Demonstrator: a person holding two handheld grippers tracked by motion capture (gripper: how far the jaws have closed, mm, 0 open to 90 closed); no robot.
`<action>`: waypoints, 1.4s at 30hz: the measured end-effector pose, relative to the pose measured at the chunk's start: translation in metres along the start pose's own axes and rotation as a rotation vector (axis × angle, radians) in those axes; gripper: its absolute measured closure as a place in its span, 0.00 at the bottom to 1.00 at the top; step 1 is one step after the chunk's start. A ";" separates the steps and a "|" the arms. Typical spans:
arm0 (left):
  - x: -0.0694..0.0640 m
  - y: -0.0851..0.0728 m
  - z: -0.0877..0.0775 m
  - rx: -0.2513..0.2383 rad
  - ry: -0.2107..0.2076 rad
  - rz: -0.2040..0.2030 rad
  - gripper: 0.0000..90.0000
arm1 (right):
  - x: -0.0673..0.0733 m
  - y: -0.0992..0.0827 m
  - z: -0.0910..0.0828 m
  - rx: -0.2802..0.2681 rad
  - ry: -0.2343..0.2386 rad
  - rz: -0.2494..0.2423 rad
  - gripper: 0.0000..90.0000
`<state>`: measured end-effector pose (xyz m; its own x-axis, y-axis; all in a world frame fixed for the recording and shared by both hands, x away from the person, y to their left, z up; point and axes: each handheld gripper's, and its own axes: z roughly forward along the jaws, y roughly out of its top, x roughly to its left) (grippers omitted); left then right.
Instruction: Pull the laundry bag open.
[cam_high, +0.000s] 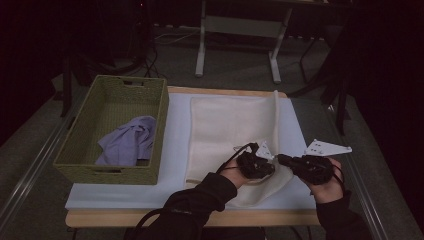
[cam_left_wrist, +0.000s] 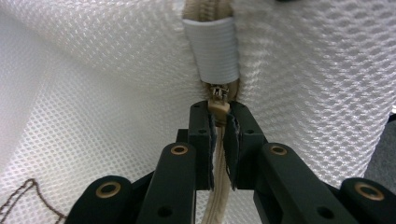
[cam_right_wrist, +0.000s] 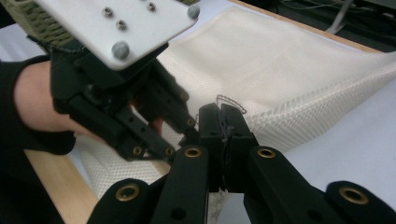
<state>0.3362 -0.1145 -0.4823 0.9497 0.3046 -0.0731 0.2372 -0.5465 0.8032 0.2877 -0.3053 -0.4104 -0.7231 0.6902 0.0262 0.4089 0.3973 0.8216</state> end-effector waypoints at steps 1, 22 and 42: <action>0.000 0.000 0.000 0.005 0.004 0.003 0.91 | -0.001 -0.001 0.000 -0.008 0.015 0.011 0.99; -0.002 -0.002 -0.011 -0.032 0.057 0.018 0.91 | -0.012 -0.011 -0.007 -0.015 0.002 0.093 0.84; -0.001 -0.001 -0.019 -0.054 0.065 0.026 0.91 | -0.027 -0.016 0.019 0.125 0.040 0.201 0.54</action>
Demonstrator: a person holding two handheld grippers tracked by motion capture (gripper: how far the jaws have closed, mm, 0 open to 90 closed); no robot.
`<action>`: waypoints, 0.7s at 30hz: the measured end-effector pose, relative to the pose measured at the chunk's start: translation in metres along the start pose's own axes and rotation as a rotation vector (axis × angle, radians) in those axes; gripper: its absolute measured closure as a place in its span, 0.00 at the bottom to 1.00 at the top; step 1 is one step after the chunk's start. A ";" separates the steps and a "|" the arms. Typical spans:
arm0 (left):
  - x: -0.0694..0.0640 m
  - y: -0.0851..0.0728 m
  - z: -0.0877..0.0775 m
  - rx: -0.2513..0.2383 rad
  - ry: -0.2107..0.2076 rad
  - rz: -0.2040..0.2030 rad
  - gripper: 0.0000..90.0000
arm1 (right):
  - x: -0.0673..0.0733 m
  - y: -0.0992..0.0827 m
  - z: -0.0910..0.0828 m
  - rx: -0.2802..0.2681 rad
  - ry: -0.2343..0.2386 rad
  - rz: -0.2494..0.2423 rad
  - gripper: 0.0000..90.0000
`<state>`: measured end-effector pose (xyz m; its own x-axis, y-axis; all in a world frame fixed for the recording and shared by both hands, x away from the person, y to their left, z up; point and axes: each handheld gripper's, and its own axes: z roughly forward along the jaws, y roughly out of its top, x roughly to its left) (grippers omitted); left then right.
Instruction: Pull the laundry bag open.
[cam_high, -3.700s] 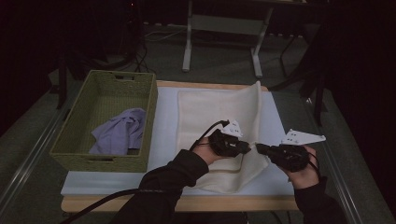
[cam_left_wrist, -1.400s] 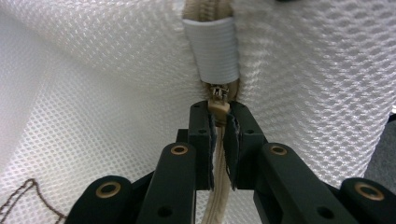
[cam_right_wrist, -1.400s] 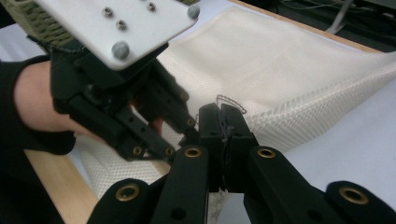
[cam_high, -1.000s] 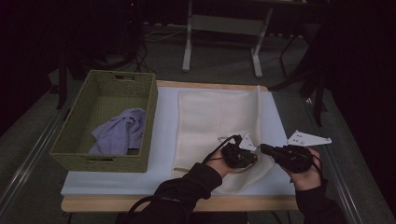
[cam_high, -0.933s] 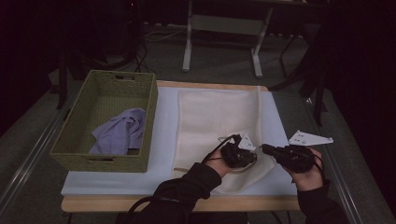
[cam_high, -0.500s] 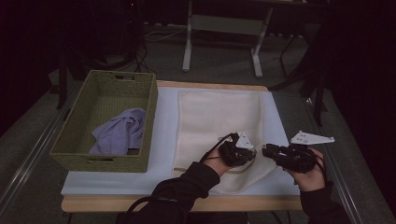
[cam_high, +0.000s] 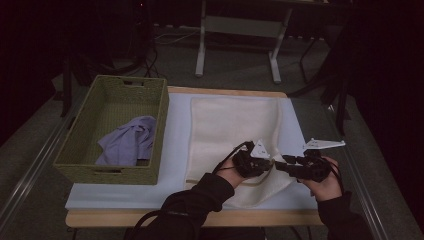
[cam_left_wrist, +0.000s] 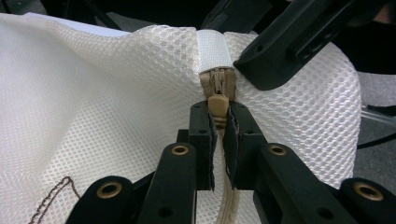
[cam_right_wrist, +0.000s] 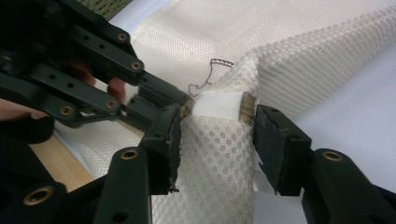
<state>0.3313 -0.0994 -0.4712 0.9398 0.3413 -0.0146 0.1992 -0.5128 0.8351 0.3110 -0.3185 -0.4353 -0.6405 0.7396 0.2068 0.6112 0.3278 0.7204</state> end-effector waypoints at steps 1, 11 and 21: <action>0.000 0.000 -0.001 -0.001 0.003 0.000 0.91 | -0.001 0.000 0.001 0.003 -0.002 -0.001 0.53; -0.002 0.002 0.001 0.005 -0.004 0.013 0.91 | -0.013 -0.002 0.002 -0.028 0.106 0.048 0.58; -0.006 -0.001 0.009 0.044 0.003 0.018 0.91 | 0.002 0.010 -0.002 0.004 0.029 0.011 0.93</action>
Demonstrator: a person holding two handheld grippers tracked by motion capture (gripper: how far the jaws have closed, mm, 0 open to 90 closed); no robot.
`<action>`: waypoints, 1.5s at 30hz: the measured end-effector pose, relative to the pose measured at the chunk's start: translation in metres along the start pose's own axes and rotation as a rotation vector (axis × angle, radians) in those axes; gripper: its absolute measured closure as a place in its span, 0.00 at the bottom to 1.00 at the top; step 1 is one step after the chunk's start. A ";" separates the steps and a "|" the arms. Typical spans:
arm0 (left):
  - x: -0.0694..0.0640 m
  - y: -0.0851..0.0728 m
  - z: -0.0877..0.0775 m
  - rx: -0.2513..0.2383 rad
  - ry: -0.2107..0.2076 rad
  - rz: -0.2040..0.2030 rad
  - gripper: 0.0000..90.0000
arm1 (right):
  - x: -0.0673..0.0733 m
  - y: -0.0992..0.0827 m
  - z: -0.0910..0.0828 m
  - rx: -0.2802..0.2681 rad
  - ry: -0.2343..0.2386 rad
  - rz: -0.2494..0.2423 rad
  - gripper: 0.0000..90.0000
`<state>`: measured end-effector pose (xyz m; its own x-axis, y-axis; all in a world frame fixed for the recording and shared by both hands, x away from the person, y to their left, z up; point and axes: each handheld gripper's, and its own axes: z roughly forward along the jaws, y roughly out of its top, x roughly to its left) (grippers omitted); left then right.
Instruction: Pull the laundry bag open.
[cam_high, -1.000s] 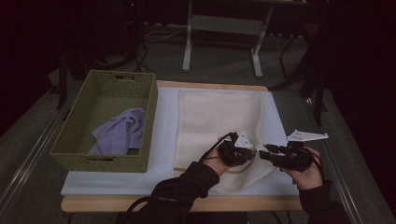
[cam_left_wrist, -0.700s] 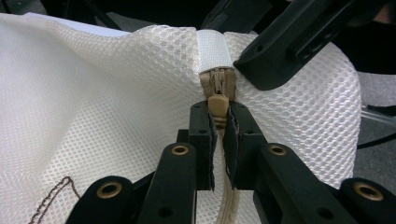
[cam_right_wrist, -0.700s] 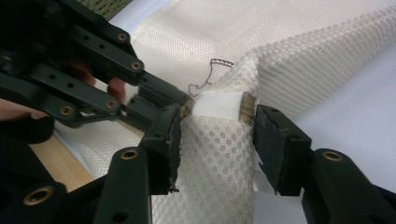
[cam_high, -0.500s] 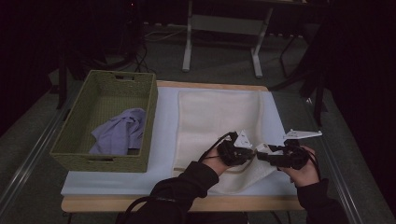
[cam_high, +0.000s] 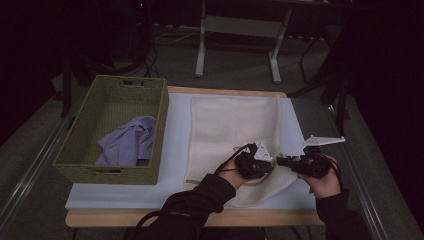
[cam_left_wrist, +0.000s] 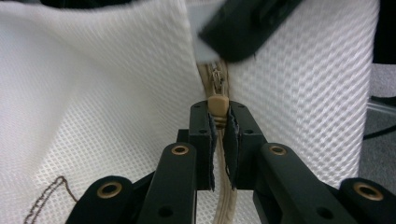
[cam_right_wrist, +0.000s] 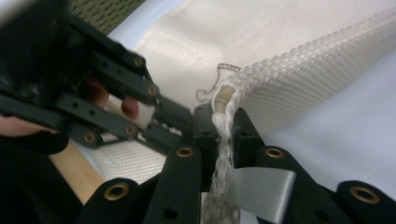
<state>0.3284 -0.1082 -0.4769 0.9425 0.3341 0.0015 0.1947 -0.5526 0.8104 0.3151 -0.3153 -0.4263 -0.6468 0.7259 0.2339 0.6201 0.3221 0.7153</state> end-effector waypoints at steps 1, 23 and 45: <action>-0.001 -0.001 0.001 0.005 0.002 0.003 0.91 | 0.001 0.002 -0.001 -0.008 -0.008 -0.006 0.94; 0.014 -0.040 -0.023 0.143 0.002 -0.034 0.91 | -0.011 -0.004 -0.010 -0.042 -0.056 0.033 0.94; 0.032 -0.079 -0.082 0.220 0.078 -0.084 0.92 | -0.015 -0.007 -0.006 -0.054 -0.049 0.059 0.94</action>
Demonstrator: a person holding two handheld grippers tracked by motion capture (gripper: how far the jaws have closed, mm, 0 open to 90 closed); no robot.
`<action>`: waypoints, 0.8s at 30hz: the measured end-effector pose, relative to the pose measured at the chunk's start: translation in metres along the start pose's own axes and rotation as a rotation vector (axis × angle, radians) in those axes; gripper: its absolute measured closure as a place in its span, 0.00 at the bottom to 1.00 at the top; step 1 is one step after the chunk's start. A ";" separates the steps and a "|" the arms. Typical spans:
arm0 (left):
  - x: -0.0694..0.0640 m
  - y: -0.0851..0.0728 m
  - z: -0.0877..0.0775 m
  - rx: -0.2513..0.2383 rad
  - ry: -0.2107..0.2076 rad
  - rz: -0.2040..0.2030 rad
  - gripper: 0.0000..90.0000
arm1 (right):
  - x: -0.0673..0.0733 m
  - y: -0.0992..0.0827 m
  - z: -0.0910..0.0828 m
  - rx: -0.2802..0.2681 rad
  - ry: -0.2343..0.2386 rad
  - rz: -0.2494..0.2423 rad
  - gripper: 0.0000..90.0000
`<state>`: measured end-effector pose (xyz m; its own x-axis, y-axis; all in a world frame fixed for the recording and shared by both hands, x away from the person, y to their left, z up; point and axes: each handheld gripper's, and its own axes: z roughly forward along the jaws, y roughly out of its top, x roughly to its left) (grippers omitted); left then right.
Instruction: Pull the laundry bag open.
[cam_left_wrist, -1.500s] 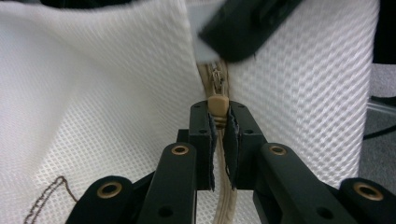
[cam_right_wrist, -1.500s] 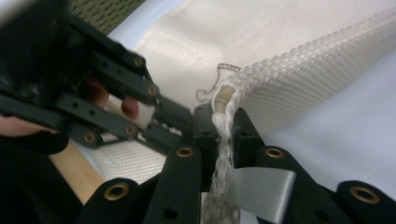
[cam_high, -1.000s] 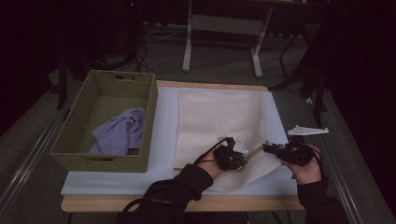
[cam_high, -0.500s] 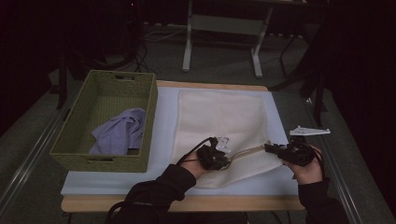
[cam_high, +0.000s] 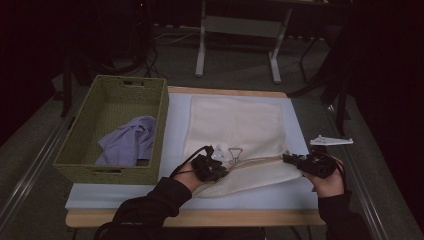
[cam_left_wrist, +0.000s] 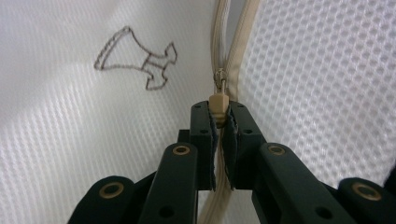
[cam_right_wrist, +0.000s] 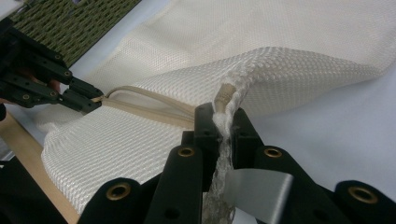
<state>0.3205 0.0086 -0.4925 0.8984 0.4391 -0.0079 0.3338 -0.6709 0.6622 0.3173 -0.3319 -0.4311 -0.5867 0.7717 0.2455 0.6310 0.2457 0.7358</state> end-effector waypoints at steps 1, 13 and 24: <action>0.001 -0.003 -0.001 0.012 -0.001 -0.008 0.92 | 0.000 0.000 0.000 0.000 -0.005 -0.001 0.94; 0.005 -0.020 -0.016 0.044 0.028 -0.020 0.97 | -0.002 -0.005 0.005 0.009 0.016 0.013 0.94; 0.005 -0.031 -0.013 0.135 0.072 -0.020 0.97 | -0.005 -0.004 -0.001 -0.003 0.010 0.021 0.94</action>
<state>0.3112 0.0394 -0.5033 0.8700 0.4916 0.0371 0.3910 -0.7339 0.5554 0.3172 -0.3368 -0.4345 -0.5785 0.7708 0.2668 0.6414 0.2278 0.7326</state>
